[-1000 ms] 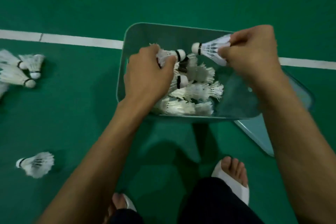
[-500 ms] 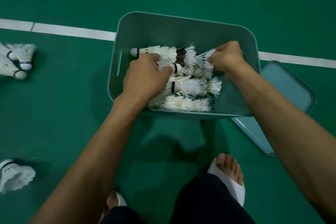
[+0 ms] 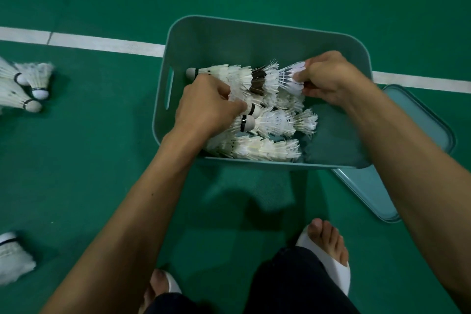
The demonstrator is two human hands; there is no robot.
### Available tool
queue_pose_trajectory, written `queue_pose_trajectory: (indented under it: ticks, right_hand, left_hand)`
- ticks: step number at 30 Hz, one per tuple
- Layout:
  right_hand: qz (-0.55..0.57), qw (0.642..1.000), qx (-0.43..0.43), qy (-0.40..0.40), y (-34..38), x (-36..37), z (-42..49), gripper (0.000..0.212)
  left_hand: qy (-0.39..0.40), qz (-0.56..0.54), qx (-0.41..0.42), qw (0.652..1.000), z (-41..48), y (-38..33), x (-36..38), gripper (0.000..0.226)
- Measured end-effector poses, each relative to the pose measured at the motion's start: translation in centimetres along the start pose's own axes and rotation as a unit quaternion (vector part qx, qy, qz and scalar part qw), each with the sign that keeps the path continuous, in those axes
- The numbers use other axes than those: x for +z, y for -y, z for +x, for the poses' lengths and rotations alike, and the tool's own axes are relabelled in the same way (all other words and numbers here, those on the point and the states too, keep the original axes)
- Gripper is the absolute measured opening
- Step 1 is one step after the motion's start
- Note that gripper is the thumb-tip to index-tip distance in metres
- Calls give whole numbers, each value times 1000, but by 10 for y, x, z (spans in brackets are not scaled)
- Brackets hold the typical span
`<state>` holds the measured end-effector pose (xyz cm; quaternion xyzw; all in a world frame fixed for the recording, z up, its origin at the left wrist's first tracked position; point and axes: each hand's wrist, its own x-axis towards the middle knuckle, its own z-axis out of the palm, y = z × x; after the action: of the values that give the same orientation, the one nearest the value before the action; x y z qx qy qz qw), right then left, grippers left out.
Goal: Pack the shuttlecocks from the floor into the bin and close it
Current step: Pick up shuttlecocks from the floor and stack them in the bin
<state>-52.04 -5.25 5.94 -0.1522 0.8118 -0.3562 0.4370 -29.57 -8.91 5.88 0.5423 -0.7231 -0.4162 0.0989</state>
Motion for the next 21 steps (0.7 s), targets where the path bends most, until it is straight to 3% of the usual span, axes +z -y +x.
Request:
queue_pose_trajectory:
  ticks: [3,6,10,13,14,16,18,19,21]
  right_hand:
    - [-4,1000,7,23,-1,16,-1,33]
    - [-36,999,-22,-8,-5,26,1,9]
    - [-120,987,-50,-91,-11,15,3,19]
    - [-192,949,-170,-182,-10,5,-16,17]
    - [-186,942,-232,-153,-8,4,-25,21]
    - [-175,928,-328,8,-3,5,-42,35]
    - [-204,902,-346,161,-2,5,-50,39]
    - [-231,890,-341,196,-3,4,-52,34]
    - [-304,876,-323,187,-8,-1,-52,18]
  left_hand:
    - [1,3,1,1000,2,0,0,53]
    - [13,-25,6,1000,6,-1,1,36]
    - [42,-73,-2,996,10,-4,3,29]
    - [61,-87,20,994,10,-11,5,13]
    - [69,-85,27,994,10,-14,6,12]
    - [102,-68,50,991,10,-19,5,15]
    - [138,-55,84,985,9,-24,3,19]
    - [147,-56,95,983,9,-24,3,18]
    - [157,-58,106,980,10,-23,3,12]
